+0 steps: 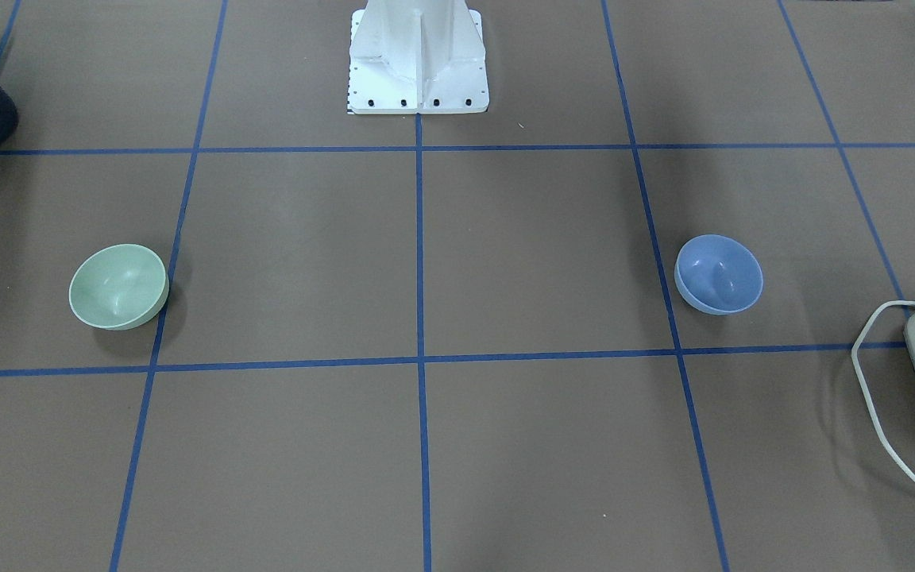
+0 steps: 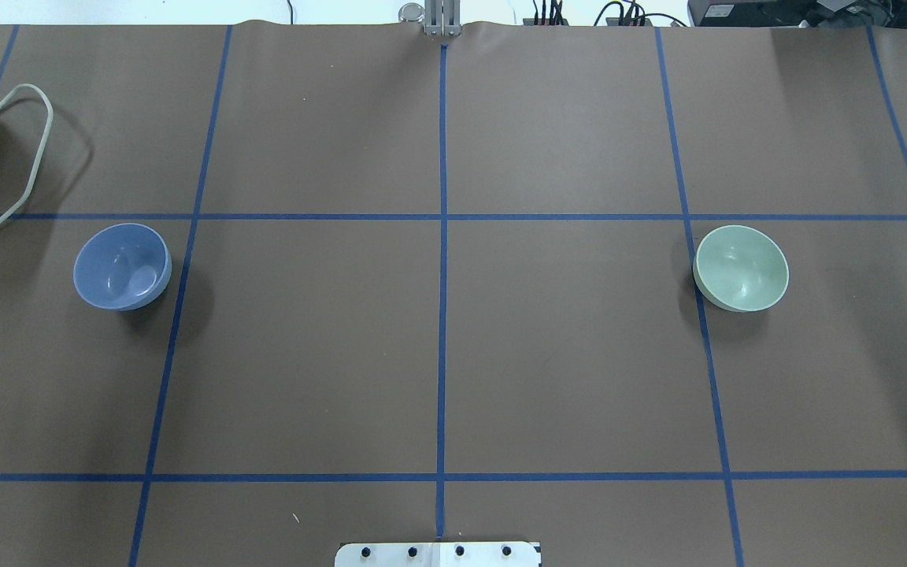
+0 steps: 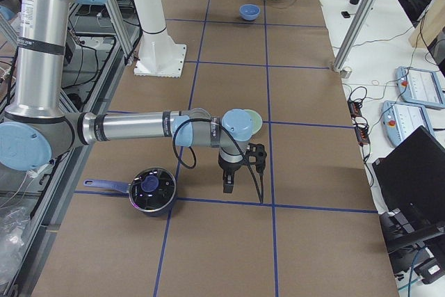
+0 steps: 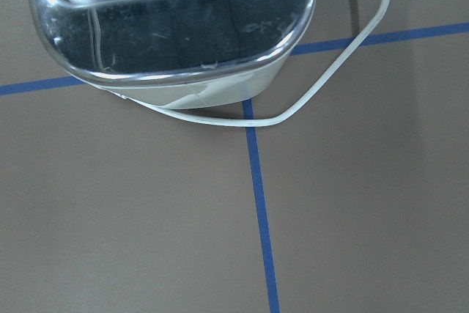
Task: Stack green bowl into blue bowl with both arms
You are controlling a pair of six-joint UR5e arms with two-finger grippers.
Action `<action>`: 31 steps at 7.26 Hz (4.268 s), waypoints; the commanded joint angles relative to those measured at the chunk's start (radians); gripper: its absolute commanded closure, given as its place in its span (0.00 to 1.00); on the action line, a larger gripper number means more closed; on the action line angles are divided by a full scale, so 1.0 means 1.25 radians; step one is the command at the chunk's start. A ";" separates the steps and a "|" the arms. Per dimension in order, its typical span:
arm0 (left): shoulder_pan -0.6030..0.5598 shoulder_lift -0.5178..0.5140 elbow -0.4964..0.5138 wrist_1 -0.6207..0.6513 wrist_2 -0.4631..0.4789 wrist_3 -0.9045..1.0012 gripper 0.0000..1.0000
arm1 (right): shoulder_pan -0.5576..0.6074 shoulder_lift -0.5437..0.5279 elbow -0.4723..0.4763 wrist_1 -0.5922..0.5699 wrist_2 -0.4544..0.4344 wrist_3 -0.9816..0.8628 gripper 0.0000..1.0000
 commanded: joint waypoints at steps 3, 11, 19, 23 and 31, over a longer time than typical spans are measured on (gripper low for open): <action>0.000 -0.001 0.002 -0.069 0.007 0.001 0.01 | 0.001 0.005 0.001 0.001 0.000 0.003 0.00; 0.004 -0.116 0.071 -0.387 -0.001 0.001 0.01 | -0.018 0.075 -0.020 0.323 0.001 0.070 0.00; 0.514 -0.120 0.082 -0.585 0.316 -0.595 0.01 | -0.292 0.163 0.032 0.324 -0.178 0.437 0.00; 0.542 -0.132 0.093 -0.594 0.319 -0.589 1.00 | -0.292 0.163 0.031 0.324 -0.180 0.437 0.00; 0.686 -0.493 0.034 -0.300 0.327 -0.874 1.00 | -0.293 0.163 0.031 0.324 -0.181 0.438 0.00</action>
